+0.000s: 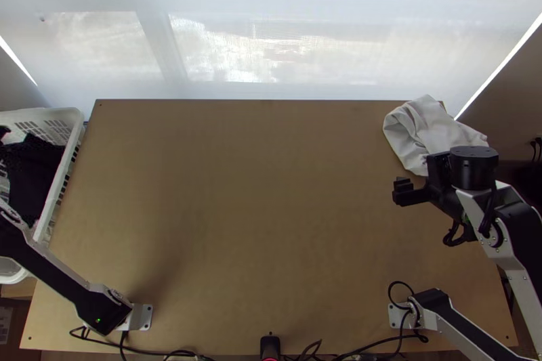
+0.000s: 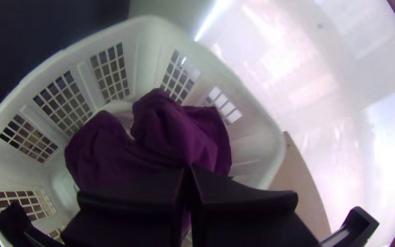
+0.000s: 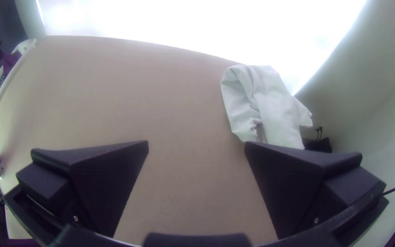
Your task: Fold the t-shirt
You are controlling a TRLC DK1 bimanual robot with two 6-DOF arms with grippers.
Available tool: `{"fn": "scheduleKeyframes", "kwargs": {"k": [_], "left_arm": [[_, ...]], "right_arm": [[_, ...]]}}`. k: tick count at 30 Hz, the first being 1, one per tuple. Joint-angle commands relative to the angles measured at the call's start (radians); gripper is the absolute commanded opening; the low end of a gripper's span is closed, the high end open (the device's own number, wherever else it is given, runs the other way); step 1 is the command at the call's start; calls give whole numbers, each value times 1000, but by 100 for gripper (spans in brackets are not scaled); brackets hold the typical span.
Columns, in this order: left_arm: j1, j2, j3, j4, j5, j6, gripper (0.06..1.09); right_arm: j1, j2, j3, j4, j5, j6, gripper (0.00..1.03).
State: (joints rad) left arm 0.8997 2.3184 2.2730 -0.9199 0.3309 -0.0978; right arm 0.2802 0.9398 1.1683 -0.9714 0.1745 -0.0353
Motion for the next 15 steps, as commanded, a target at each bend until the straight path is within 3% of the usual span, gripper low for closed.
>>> {"fn": "scheduleKeyframes", "kwargs": {"k": [1,9,15], "left_arm": [[-4,-286,-4,-59,92,-22,10],[-47,-617,-4,-82,218,-31,10],[-266,-832,3,-100,273,-8,10]], "right_arm": [[8,-35,14,-4,0,-17,98],[14,-61,96,-55,2,-26,98],[16,-114,94,-93,2,-28,98]]}}
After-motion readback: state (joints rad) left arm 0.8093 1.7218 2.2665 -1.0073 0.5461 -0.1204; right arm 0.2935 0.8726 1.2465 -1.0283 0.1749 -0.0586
